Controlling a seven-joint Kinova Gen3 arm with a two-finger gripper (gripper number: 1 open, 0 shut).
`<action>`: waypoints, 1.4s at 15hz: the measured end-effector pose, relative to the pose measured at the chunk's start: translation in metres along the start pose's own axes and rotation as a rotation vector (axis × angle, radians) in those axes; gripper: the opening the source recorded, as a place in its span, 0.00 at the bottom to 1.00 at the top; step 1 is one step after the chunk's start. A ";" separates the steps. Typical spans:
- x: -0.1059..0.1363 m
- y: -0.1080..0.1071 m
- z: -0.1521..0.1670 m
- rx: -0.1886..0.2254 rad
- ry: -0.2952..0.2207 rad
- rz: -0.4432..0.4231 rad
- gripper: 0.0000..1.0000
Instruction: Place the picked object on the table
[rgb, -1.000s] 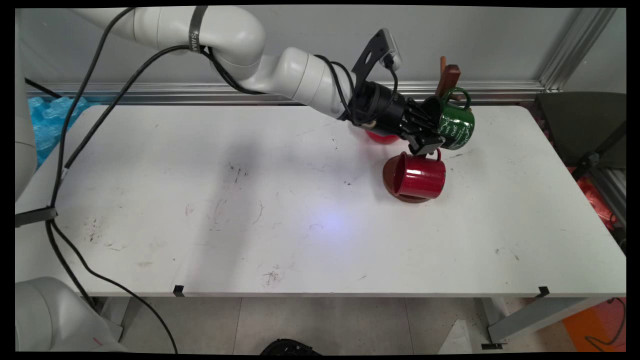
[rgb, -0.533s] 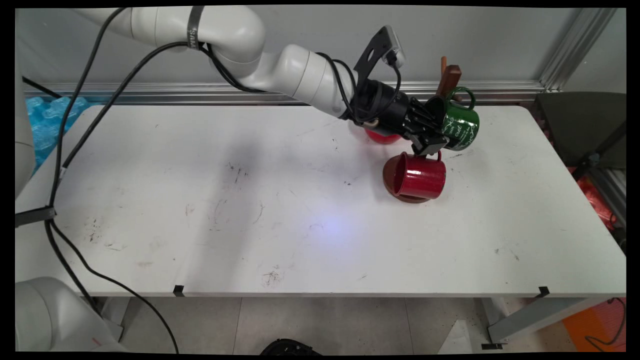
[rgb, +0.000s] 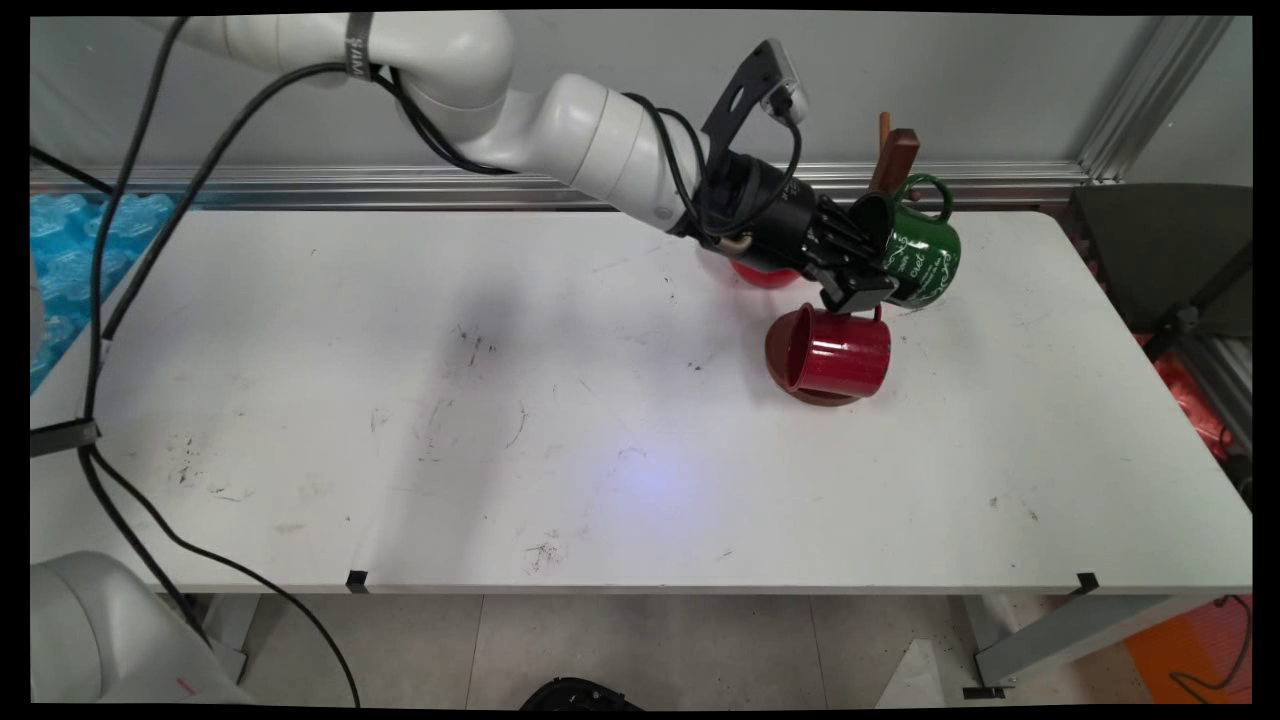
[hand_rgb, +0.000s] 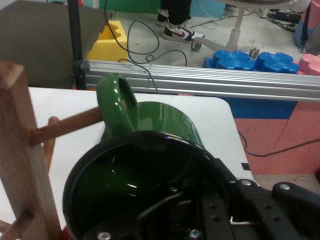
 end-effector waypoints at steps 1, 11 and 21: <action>0.002 0.003 -0.004 -0.004 -0.006 -0.003 0.00; 0.011 0.026 -0.049 -0.023 -0.099 0.026 0.00; 0.001 -0.006 -0.107 0.027 -0.294 0.166 0.00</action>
